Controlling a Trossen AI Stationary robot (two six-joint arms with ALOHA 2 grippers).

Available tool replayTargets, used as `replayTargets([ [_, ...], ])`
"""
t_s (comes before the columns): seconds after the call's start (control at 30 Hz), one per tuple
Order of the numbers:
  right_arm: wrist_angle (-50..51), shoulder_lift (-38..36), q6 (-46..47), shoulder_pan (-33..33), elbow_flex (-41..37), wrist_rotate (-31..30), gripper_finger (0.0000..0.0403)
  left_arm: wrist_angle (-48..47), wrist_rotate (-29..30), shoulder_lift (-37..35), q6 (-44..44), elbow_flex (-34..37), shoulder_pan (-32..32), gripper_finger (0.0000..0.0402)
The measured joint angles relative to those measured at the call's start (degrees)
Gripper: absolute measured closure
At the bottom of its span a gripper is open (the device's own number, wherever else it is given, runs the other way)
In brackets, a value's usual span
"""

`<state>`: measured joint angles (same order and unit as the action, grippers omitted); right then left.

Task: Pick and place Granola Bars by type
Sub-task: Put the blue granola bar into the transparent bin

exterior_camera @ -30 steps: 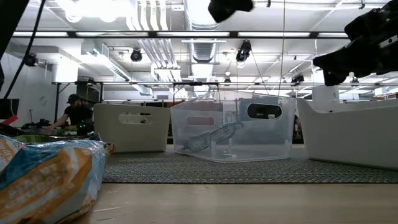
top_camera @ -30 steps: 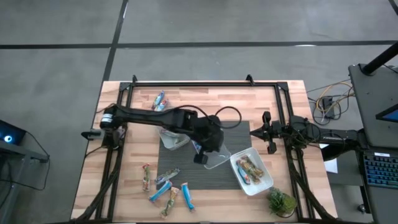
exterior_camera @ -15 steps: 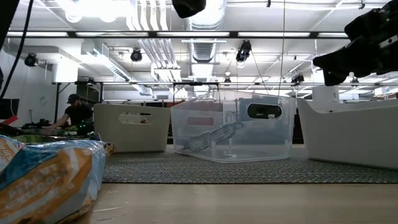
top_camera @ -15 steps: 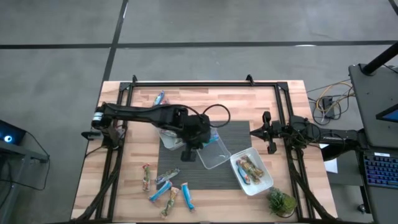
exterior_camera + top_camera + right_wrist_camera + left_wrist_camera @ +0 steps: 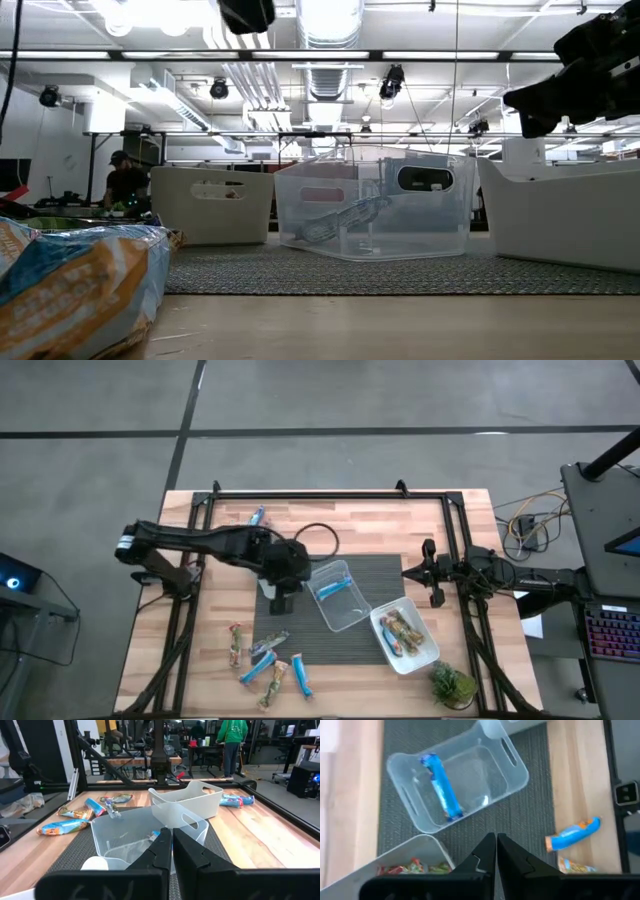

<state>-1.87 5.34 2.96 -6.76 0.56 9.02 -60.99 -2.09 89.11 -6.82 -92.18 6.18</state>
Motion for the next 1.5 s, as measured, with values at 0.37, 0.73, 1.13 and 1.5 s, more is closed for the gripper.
replayTargets([
  [0.37, 0.0, 0.0, 0.0, 0.0, 0.0, 0.0, 0.0394, 7.4, 2.2, -12.9, -4.3, 12.3, -7.0, 0.0401],
  [0.73, 0.0, 0.0, 0.0, 0.0, 0.0, 0.0, 0.0394, 1.3, 3.7, -18.0, 3.5, 12.7, -18.6, 0.0401],
  [1.13, 0.0, 0.0, 0.0, 0.0, 0.0, 0.0, 0.0394, -0.1, 3.7, -16.7, 4.2, 12.7, -33.2, 0.0401],
  [1.5, 0.0, 0.1, 0.0, 0.0, 0.0, 0.0, 0.0394, -0.1, 3.6, -12.6, 0.0, 12.7, -42.9, 0.0402],
])
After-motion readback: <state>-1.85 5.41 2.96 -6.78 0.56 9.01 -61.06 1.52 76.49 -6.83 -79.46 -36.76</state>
